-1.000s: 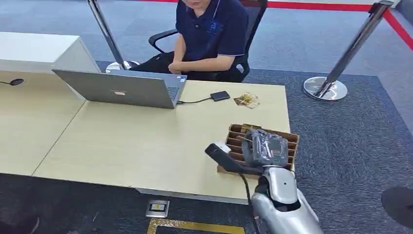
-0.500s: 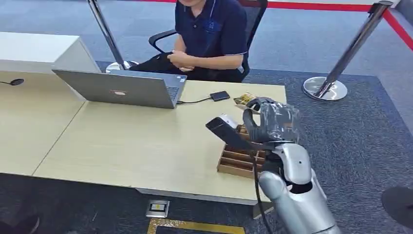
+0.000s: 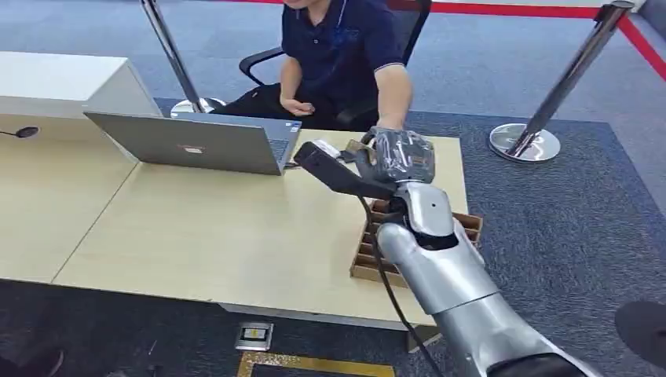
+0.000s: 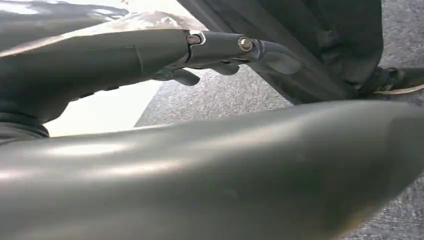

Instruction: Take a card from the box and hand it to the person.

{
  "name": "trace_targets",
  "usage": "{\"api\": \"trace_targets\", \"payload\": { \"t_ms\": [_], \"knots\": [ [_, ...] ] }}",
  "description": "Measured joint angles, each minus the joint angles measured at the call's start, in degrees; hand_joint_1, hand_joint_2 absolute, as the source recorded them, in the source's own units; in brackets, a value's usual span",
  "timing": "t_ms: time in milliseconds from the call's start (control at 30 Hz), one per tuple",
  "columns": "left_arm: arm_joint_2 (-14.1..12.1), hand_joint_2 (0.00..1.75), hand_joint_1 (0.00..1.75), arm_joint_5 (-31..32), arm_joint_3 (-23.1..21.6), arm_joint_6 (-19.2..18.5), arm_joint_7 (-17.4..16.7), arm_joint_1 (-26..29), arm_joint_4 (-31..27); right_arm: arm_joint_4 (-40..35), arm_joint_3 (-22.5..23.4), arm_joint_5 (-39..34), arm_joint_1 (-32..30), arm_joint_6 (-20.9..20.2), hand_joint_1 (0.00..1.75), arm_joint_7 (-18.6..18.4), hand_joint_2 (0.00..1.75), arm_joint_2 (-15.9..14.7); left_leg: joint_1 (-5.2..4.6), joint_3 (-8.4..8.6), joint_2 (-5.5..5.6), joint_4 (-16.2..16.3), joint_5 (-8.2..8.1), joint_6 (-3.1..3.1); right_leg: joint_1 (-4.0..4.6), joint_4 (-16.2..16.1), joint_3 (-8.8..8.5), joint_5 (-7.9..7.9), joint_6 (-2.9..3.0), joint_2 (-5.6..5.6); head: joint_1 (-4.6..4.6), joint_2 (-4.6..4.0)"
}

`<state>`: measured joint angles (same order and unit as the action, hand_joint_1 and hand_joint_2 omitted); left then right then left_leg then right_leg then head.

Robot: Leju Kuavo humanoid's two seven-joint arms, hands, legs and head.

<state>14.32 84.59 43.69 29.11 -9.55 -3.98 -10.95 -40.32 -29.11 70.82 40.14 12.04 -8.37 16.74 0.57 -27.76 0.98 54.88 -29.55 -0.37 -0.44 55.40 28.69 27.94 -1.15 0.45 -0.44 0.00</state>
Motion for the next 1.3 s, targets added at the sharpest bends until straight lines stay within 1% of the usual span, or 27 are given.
{"api": "trace_targets", "payload": {
  "t_ms": [133,367,467,500,533,567,600,667,700,767,1033,1167,1267,1300],
  "knots": [
    [0.0,0.00,0.00,0.2,-0.2,0.0,0.0,0.0,0.0,5.9,0.7,0.6,2.0,0.5,1.48,-1.1,1.75,0.4,0.00,-0.01,0.00,0.0,0.00,0.00,0.00,0.0,0.00,0.00,0.00,0.00,0.00,0.00],
    [0.0,0.00,0.00,0.8,-0.4,-0.2,0.0,0.0,0.0,11.3,1.5,2.6,2.6,1.5,1.47,-3.0,1.75,0.3,0.00,-0.01,0.00,0.0,-0.01,0.00,0.00,0.0,0.02,0.00,0.00,0.00,-0.02,0.00],
    [0.0,0.00,0.00,1.0,-0.5,-0.2,0.0,0.0,0.0,12.7,1.7,3.4,2.6,1.9,1.40,-3.7,1.75,0.1,0.00,-0.01,0.00,0.0,0.00,0.00,0.00,0.0,0.03,0.00,0.00,0.00,-0.02,0.00],
    [0.0,0.00,0.00,1.0,-0.5,-0.2,0.0,0.0,0.0,13.1,1.7,3.7,2.6,2.0,1.19,-4.1,1.75,0.0,0.00,-0.01,0.00,0.0,0.00,0.00,0.00,0.0,0.03,0.00,0.00,0.00,-0.02,0.00],
    [0.0,0.00,0.00,1.0,-0.5,-0.2,0.0,0.0,0.0,13.4,1.7,3.9,2.6,2.0,0.51,-4.2,1.75,0.0,0.00,-0.01,0.00,0.0,0.00,0.00,0.00,0.0,0.03,0.00,0.00,0.00,-0.02,0.00],
    [0.0,0.00,0.00,1.0,-0.5,-0.2,0.0,0.0,0.0,13.7,1.7,4.1,2.6,2.1,0.05,-4.3,1.75,-0.1,0.00,-0.01,0.00,0.0,0.00,0.00,0.00,0.0,0.03,0.00,0.00,0.00,-0.02,0.00],
    [0.0,0.00,0.00,1.0,-0.6,-0.2,0.0,0.0,0.0,14.0,1.7,4.2,2.6,2.1,0.00,-4.3,1.75,-0.1,0.00,-0.02,0.00,0.0,0.00,0.00,0.00,0.0,0.04,0.00,0.00,0.00,-0.02,0.00],
    [0.0,0.00,0.00,1.1,-0.7,-0.2,0.0,0.0,0.0,14.6,1.7,4.6,2.6,2.3,0.00,-4.6,1.75,-0.2,0.00,-0.01,0.00,0.0,0.00,0.00,0.00,0.0,0.03,0.00,0.00,0.00,-0.02,0.00],
    [0.0,0.00,0.00,1.1,-0.7,-0.2,0.0,0.0,0.0,14.8,1.7,4.7,2.6,2.4,0.00,-4.6,0.00,-0.2,0.00,-0.02,0.00,0.0,0.00,0.00,0.00,0.0,0.03,0.00,0.00,0.00,-0.02,0.00],
    [0.0,0.00,0.00,1.2,-0.7,-0.2,0.0,0.0,0.0,15.1,1.7,4.8,2.5,3.0,0.00,-4.7,0.00,-0.3,0.00,-0.02,0.00,0.0,0.00,0.00,0.00,0.0,0.03,0.00,0.00,0.00,-0.02,0.00],
    [0.0,0.00,0.00,1.4,-0.8,-0.3,0.4,0.0,0.0,14.9,1.9,6.5,1.8,7.9,0.00,-5.2,0.00,-0.8,0.00,-0.02,0.00,0.0,0.00,0.00,0.00,0.0,0.04,0.00,0.00,0.00,-0.02,0.00],
    [0.0,0.00,0.00,0.9,-0.8,-0.3,0.5,0.0,0.0,11.9,2.4,7.7,-0.1,12.5,0.00,-4.4,0.00,-1.3,0.00,-0.02,0.00,0.0,-0.01,0.00,0.00,0.0,0.04,0.00,0.00,0.00,-0.02,0.00],
    [0.0,0.00,0.00,0.5,-0.8,-0.3,0.5,0.0,0.1,9.3,2.9,8.6,-1.7,13.4,0.00,-4.1,0.00,-1.7,0.00,-0.02,-0.01,0.0,-0.01,0.00,0.00,0.0,0.09,0.00,0.00,0.00,-0.02,0.00],
    [0.0,0.00,0.00,0.1,-0.8,-0.3,0.5,0.0,0.1,7.4,3.2,9.4,-3.1,13.8,0.00,-4.1,0.00,-1.9,0.00,-0.02,0.01,0.0,-0.01,0.00,0.00,0.0,0.06,0.00,0.00,0.00,-0.02,0.00]
  ]
}}
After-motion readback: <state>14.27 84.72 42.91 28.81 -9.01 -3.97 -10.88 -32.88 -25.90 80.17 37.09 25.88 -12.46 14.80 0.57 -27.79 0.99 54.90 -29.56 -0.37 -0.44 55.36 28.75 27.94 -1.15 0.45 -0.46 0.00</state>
